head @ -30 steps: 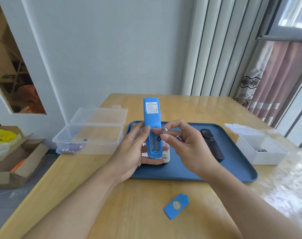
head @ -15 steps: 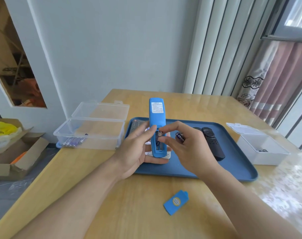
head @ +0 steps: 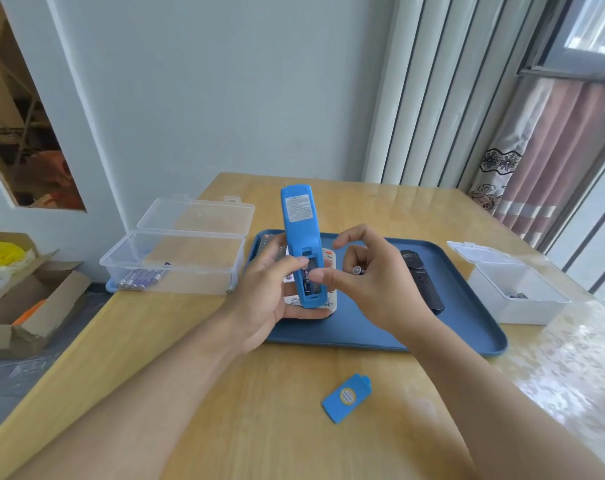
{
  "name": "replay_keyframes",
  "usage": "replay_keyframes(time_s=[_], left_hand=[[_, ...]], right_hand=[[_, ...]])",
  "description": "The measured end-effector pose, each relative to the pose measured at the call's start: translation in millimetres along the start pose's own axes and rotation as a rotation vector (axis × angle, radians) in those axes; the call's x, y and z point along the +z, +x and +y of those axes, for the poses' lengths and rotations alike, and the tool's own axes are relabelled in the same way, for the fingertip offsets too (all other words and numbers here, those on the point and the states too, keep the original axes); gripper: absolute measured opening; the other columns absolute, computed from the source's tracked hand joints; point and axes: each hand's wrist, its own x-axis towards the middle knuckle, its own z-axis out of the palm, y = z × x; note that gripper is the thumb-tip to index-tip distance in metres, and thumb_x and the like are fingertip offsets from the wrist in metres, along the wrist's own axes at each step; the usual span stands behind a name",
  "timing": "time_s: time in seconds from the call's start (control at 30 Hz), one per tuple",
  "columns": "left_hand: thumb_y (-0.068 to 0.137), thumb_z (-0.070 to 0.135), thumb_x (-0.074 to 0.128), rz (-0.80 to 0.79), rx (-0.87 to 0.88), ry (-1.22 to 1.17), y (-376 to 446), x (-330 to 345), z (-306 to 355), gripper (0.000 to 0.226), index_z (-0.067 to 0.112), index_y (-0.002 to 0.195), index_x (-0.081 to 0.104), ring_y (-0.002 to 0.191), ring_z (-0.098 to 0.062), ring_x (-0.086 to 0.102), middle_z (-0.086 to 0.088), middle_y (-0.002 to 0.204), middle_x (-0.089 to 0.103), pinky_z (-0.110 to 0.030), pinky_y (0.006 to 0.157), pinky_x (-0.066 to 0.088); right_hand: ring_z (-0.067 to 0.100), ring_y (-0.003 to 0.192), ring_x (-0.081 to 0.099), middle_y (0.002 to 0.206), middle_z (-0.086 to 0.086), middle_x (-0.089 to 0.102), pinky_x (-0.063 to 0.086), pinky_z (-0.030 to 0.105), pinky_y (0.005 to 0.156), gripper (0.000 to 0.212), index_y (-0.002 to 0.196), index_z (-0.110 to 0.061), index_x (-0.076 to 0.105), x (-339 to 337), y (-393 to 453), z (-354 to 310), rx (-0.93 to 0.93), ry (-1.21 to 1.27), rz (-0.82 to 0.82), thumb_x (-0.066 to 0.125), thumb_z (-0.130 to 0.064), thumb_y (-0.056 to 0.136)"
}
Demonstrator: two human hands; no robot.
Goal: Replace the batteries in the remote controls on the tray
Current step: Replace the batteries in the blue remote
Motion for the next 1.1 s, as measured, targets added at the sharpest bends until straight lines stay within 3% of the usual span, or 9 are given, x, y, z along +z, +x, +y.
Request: replay_keyframes(time_s=[0.07,0.13,0.2,0.27,0.53,0.77,0.9,1.1], left_hand=[[0.105,0.009,0.044,0.049,0.021,-0.044,0.7,-2.3,1.9,0.030,0.019,0.131,0.054,0.101,-0.040,0.072,-0.020,0.123,0.069,-0.065,0.080,0.058],[0.106,0.008,0.043,0.074,0.046,-0.068,1.3,-4.9,4.6,0.028,0.017,0.130,0.052,0.094,-0.040,0.074,-0.020,0.117,0.071,-0.060,0.074,0.060],[0.106,0.009,0.043,0.089,0.058,-0.048,1.6,-5.5,4.9,0.027,0.016,0.131,0.052,0.087,-0.035,0.074,-0.017,0.115,0.072,-0.057,0.072,0.061],[0.106,0.010,0.044,0.099,0.059,-0.016,1.5,-5.2,3.8,0.029,0.017,0.132,0.053,0.083,-0.033,0.073,-0.012,0.108,0.074,-0.056,0.070,0.062],[0.110,0.014,0.039,0.159,0.098,0.107,3.9,-7.5,-2.1,0.029,0.016,0.135,0.053,0.088,-0.029,0.075,-0.005,0.102,0.074,-0.050,0.064,0.062],[0.110,0.014,0.038,0.102,0.084,0.089,3.4,-8.2,-3.8,0.027,0.012,0.133,0.052,0.090,-0.034,0.074,-0.015,0.108,0.070,-0.047,0.064,0.060],[0.109,0.014,0.042,0.157,0.103,0.079,4.6,-7.0,-2.3,0.025,0.011,0.130,0.053,0.086,-0.031,0.072,-0.016,0.110,0.070,-0.044,0.062,0.060],[0.107,0.016,0.046,0.303,0.156,0.028,3.8,-8.8,10.3,0.019,0.009,0.124,0.051,0.081,-0.030,0.077,-0.012,0.108,0.072,-0.037,0.051,0.058]], right_hand=[[0.004,0.048,0.033,0.060,-0.007,0.041,0.031,0.013,0.047,0.041,0.111,-0.013,0.055,-5.1,-0.4,-5.7,0.204,0.326,-0.081,0.072,-0.042,0.087],[0.011,0.058,0.031,0.069,-0.002,0.044,0.029,0.020,0.057,0.064,0.118,-0.012,0.056,-9.2,0.2,-11.5,0.447,0.782,-0.248,0.054,-0.067,0.086],[0.015,0.063,0.030,0.076,0.003,0.048,0.023,0.025,0.061,0.077,0.119,-0.012,0.057,-11.8,1.4,-9.9,0.525,1.118,-0.387,0.045,-0.079,0.084],[0.017,0.065,0.032,0.080,0.006,0.050,0.022,0.026,0.061,0.075,0.120,-0.009,0.057,-11.1,2.6,-4.9,0.510,1.247,-0.438,0.041,-0.076,0.090],[0.017,0.067,0.038,0.083,0.008,0.051,0.022,0.028,0.062,0.053,0.128,-0.006,0.057,-10.1,1.6,-2.9,0.470,1.204,-0.465,0.043,-0.050,0.099],[0.017,0.068,0.038,0.082,0.007,0.052,0.026,0.028,0.061,0.047,0.132,-0.006,0.056,-7.7,1.3,-4.8,0.422,1.144,-0.503,0.038,-0.032,0.098],[0.013,0.067,0.040,0.082,0.003,0.054,0.028,0.027,0.063,0.038,0.133,-0.005,0.057,-7.0,-0.5,-2.9,0.371,0.911,-0.482,0.038,-0.014,0.101],[0.014,0.067,0.045,0.093,0.005,0.071,0.037,0.025,0.069,0.011,0.106,-0.010,0.053,-1.2,-2.1,1.1,0.289,0.717,-0.342,0.049,-0.019,0.100]])
